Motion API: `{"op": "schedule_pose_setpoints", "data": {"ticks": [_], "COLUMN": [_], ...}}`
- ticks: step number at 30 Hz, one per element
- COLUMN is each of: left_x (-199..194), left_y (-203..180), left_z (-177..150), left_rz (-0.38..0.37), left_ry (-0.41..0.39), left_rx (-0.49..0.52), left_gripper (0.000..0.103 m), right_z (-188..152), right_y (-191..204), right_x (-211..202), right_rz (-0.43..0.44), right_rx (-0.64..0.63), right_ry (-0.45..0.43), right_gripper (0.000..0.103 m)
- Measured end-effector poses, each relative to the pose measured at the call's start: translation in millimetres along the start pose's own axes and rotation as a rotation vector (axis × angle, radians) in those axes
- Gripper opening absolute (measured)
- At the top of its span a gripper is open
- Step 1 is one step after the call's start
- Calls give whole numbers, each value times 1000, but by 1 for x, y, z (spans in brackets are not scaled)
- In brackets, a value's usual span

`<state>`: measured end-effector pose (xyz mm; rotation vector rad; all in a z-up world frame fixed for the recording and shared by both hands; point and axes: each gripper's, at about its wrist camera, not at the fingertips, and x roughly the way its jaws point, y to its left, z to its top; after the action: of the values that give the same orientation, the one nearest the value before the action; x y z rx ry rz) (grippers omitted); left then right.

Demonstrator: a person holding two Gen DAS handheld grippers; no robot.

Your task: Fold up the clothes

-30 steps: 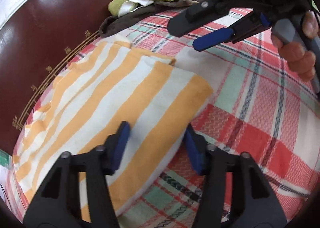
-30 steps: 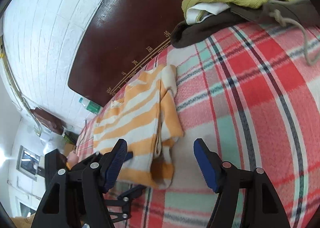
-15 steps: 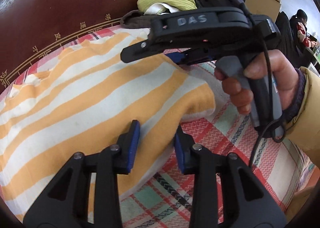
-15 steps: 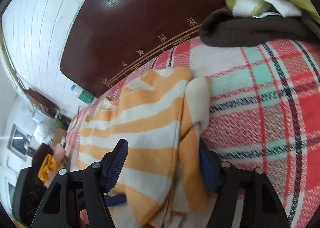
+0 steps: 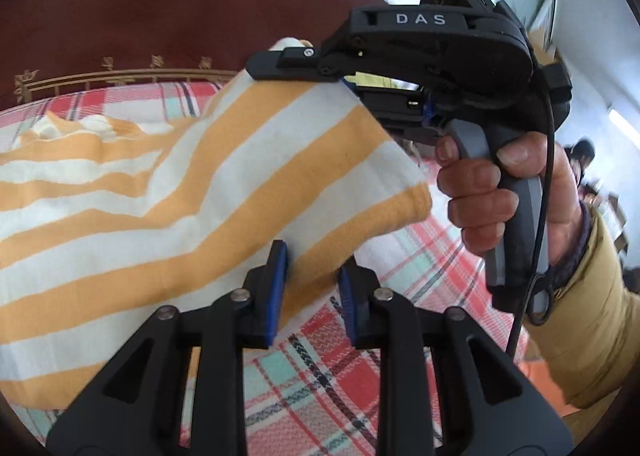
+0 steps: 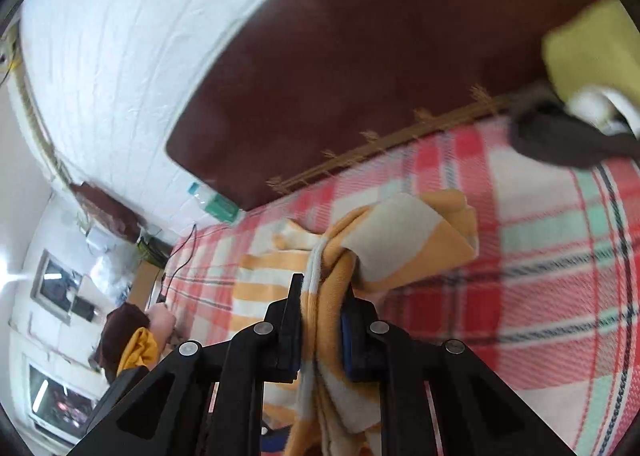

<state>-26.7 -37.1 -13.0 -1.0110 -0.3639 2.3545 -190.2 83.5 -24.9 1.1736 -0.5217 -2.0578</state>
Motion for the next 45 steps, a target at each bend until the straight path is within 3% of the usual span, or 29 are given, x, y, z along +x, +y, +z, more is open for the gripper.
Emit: {"op": "schedule_pose_setpoints", "data": {"ticks": [7,14,17,18,19,21,22,25,26,27,31,33,34,35,37,38,39,42,45], "left_x": [-65,-96,-105,-106,-108,-109,-109,-107,-106,-105,-94,-87,-87,-87,-92,-97,-101,-112,-133], "left_y": [59,122,133,134,135,136,137,136,136,136,143,147,148,149,150,149,147,149,152], "left_z": [-10,-46,-60,-63,-66,-70,-71,-72,-72,-71,-64,-65,-64,-64,-64,-63,-61,-47,-44], "left_rz": [-9,-24,-27,-33,-40,-55,-61,-74,-81,-98,-93,-82,-73,-67,-71,-70,-71,-83,-81], "left_ry": [-123,-153,-158,-159,-161,-160,-157,-156,-158,-160,-138,-118,-116,-116,-124,-135,-146,-188,-245], "left_rx": [-188,-386,-425,-431,-436,-436,-435,-441,-445,-450,-465,-490,-488,-487,-484,-482,-473,-448,-448], "left_gripper": [27,27,28,28,28,29,36,73,75,75,74,63,44,30,28,28,28,28,27], "right_z": [7,-30,-45,-49,-52,-56,-57,-66,-71,-78,-103,-103,-103,-104,-106,-109,-112,-117,-118], "right_y": [88,132,140,142,145,147,148,148,147,146,141,132,129,128,128,129,134,152,170], "right_x": [73,166,183,184,178,156,145,111,102,97,98,101,104,106,115,120,125,131,129], "right_rz": [-57,-135,-127,-121,-113,-87,-73,-61,-66,-80,-203,-208,-210,-211,-219,-218,-206,-135,-72], "right_rx": [-144,-207,-220,-226,-239,-283,-306,-386,-421,-458,-599,-573,-567,-569,-602,-624,-640,-666,-673], "right_ry": [80,203,237,239,222,164,137,90,91,109,157,162,163,164,190,210,227,236,203], "right_gripper": [14,14,22,39,46,48,49,55,63,69,69,69,69,65,44,24,11,2,2]}}
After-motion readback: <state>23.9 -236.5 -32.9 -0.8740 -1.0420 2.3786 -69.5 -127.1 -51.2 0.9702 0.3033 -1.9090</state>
